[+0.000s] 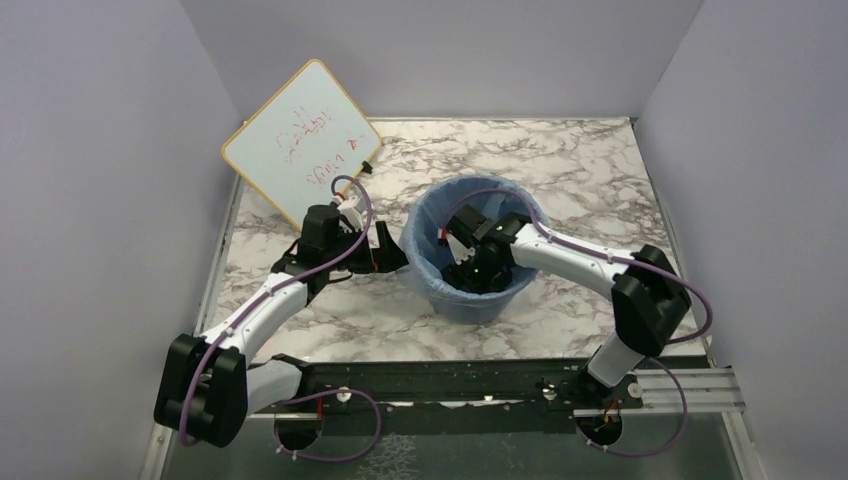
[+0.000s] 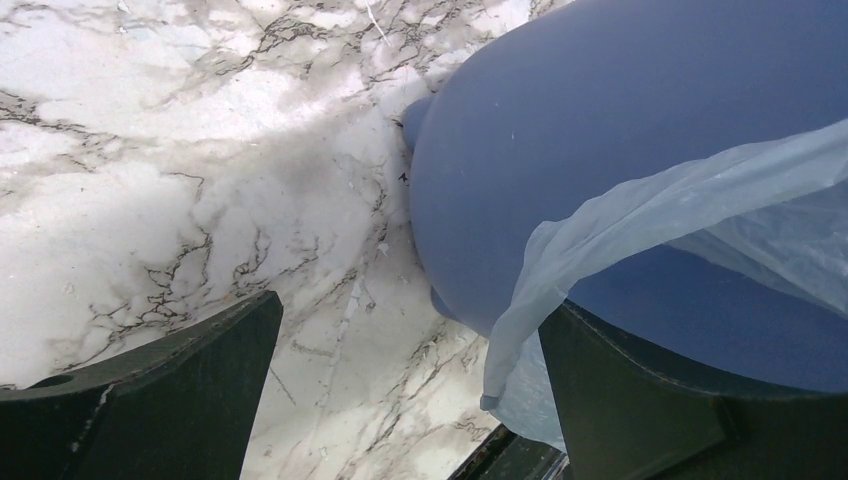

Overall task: Put the trash bags into the trash bin
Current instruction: Place the trash bag in the trash bin.

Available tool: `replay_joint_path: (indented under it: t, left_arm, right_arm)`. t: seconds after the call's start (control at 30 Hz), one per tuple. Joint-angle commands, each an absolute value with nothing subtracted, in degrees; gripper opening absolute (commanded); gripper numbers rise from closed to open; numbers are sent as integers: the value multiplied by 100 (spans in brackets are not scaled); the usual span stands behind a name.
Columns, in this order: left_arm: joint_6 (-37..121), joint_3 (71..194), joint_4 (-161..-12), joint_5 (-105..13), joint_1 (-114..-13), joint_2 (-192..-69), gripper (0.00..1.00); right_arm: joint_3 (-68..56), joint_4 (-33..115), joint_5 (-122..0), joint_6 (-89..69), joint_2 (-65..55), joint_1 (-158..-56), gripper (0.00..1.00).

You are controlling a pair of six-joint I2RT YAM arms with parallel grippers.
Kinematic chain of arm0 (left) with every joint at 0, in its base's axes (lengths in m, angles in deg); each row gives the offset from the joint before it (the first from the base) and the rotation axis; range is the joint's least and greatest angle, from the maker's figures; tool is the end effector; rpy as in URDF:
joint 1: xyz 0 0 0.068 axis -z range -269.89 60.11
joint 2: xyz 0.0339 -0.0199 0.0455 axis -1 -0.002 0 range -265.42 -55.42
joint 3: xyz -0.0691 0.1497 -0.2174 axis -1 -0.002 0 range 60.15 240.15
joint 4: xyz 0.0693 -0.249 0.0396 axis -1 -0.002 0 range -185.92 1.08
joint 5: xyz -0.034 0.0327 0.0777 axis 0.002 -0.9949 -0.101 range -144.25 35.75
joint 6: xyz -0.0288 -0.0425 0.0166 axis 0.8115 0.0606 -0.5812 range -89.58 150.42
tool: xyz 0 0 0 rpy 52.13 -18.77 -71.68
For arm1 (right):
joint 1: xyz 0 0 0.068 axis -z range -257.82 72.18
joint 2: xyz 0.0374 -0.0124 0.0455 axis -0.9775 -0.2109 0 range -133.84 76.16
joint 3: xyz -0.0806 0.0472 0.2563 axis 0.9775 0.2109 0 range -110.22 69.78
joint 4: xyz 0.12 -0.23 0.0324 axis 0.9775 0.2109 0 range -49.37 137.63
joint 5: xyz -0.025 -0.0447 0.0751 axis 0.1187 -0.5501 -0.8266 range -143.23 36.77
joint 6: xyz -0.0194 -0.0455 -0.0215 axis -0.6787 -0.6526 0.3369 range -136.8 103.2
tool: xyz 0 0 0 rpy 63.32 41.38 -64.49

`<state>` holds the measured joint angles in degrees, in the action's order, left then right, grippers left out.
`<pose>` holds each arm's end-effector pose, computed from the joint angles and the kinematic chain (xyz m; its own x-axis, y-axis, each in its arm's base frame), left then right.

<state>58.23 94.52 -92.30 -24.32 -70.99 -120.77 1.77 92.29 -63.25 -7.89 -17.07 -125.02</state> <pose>0.2187 -0.0937 0.2196 -0.7849 -0.1586 -0.5989 0.3440 0.6924 -0.6342 0.2039 0.2293 0.2207 -0.7699 -0.6068 -0.1979 -0.6378 0.7431 0.2027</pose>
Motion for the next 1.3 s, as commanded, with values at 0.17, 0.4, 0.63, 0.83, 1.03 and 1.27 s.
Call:
replay_joint_path:
  t: [0.17, 0.4, 0.63, 0.83, 1.03, 1.27]
  left_arm:
    - [6143, 9099, -8455, -2462, -7064, -12085, 98]
    - [6037, 9318, -8681, -2462, -7058, -12238, 98]
    - [6013, 9290, -8708, -2358, -7055, -12202, 99]
    - [5967, 9325, -8770, -2349, -7056, -12195, 99]
    - [5934, 9372, -8863, -2349, -7061, -12153, 99]
    - [5872, 9619, -9065, -2195, -7057, -12141, 98]
  right_arm:
    - [312, 8882, -6130, -1131, -2899, -12541, 76]
    - [197, 8800, -6029, -949, -2875, -12543, 76]
    - [-56, 9126, -6065, -908, -2193, -12545, 77]
    - [-58, 9114, -6107, -846, -1936, -12546, 78]
    - [-104, 9206, -6041, -755, -1832, -12544, 78]
    - [-647, 9336, -5655, -623, -1158, -12546, 78]
